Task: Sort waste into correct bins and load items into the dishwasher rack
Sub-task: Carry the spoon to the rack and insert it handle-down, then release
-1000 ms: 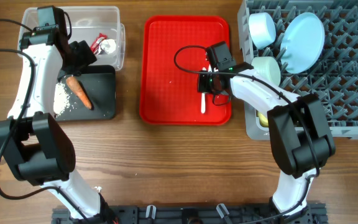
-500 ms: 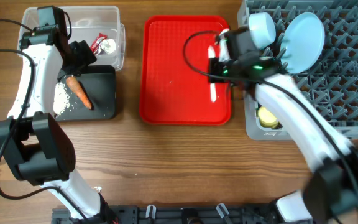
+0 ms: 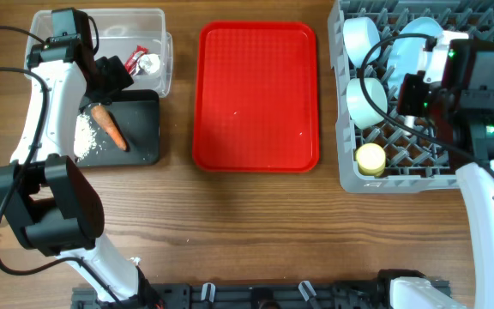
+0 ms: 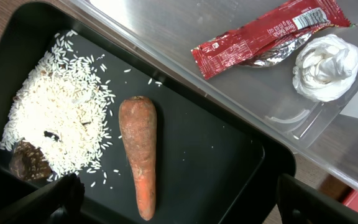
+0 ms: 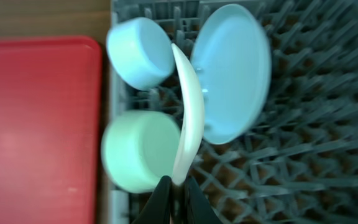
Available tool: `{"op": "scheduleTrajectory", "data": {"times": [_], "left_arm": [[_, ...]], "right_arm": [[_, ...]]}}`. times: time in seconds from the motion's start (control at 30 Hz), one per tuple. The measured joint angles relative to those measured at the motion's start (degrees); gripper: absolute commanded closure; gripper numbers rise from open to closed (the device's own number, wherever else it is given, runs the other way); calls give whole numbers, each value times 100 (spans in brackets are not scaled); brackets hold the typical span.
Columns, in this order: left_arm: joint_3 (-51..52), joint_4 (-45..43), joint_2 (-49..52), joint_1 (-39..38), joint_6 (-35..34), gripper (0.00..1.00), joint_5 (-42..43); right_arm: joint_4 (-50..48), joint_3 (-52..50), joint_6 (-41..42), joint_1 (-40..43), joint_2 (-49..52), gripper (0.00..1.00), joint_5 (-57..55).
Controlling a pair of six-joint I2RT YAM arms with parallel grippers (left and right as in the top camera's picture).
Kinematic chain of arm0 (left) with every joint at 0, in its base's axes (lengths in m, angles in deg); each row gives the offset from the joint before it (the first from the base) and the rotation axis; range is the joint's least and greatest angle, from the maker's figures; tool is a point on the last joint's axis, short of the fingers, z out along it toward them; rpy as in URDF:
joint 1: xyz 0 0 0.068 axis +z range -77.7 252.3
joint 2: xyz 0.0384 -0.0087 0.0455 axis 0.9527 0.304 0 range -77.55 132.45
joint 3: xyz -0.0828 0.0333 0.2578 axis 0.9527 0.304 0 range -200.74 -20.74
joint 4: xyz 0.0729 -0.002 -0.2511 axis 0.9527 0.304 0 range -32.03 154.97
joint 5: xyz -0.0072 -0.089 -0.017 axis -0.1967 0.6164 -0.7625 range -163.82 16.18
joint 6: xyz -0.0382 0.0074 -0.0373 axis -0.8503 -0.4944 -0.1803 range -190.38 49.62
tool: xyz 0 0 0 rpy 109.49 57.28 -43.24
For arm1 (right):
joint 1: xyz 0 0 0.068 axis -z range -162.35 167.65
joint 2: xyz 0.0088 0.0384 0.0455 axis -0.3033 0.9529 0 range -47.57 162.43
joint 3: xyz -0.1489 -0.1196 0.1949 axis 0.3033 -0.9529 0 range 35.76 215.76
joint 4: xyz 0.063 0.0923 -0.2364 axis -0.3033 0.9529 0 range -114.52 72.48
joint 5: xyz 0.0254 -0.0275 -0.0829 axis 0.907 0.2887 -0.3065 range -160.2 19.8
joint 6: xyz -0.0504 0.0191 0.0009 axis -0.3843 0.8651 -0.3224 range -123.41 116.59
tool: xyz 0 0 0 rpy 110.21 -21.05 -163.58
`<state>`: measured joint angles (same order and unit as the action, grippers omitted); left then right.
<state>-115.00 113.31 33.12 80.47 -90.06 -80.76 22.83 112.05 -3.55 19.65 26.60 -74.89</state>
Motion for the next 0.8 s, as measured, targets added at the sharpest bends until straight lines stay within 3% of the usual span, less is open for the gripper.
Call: {"op": "scheduleTrajectory", "data": {"times": [0.2,0.6,0.63,0.8], "left_arm": [[0,-2,0,0,0,0,0],[0,0,0,0,0,0,2],[0,0,0,0,0,0,2],[0,0,0,0,0,0,0]], "right_arm": [[76,-2,-616,282,522,96,-551],[717,-42,-920,358,2020,96,-1381],[748,-48,-920,358,2059,94,-1384],[752,-50,-984,358,2109,64,-1294]]}}
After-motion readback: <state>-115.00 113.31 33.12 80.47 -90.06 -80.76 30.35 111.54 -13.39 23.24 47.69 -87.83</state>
